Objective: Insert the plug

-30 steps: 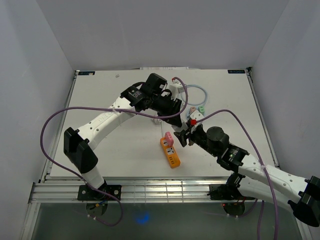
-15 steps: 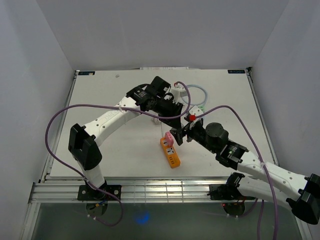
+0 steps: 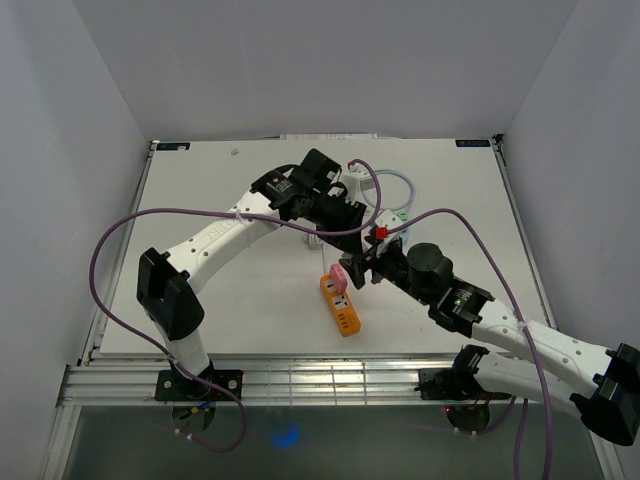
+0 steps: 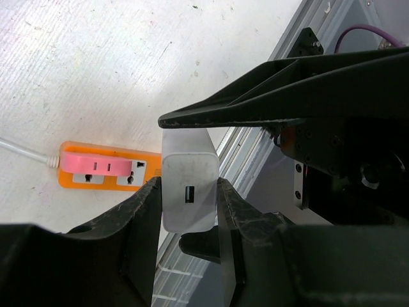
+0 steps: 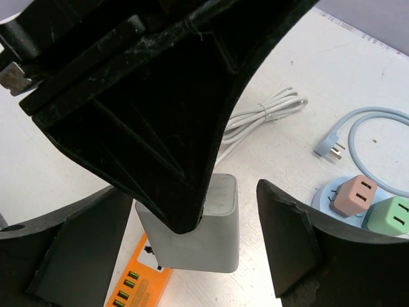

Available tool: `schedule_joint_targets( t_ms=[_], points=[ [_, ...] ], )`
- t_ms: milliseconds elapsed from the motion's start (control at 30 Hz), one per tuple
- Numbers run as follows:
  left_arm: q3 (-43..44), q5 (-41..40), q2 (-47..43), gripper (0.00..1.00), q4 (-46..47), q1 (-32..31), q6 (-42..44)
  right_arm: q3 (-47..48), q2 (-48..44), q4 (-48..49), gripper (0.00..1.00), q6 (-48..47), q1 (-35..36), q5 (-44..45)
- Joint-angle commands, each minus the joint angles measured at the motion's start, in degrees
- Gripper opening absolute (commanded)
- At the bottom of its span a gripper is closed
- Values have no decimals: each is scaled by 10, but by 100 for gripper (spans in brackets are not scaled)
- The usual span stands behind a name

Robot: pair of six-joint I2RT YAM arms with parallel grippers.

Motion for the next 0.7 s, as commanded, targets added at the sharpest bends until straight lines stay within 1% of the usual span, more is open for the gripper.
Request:
schedule_joint_targets(
  t_ms=[0,33,100,133,267,300,400,433,533,667],
  points=[
    [24,3,-6,0,1,-2,0,9,-7,12,82,13,-1,3],
    [24,2,-6,0,0,-2,1,9,-7,12,77,12,-1,3],
    [22,0,-6,0,0,-2,1,10,-8,11,70,10,0,3],
    [22,-2,-7,0,0,-2,1,11,-7,10,64,8,-1,3],
    [23,-9,-8,0,0,-2,0,18,2,-1,63,7,0,3],
    [24,-11,-8,0,0,-2,0,18,3,-2,63,7,0,2],
    [28,-18,-7,0,-4,-2,0,17,5,-6,76,7,-1,2],
    [29,-20,-7,0,-6,-2,-1,17,5,-7,83,9,0,3],
    [34,-26,-6,0,-9,-2,0,16,5,-9,85,10,0,4],
    [37,-25,-4,0,-11,-2,0,16,9,-10,84,11,0,8]
  ],
)
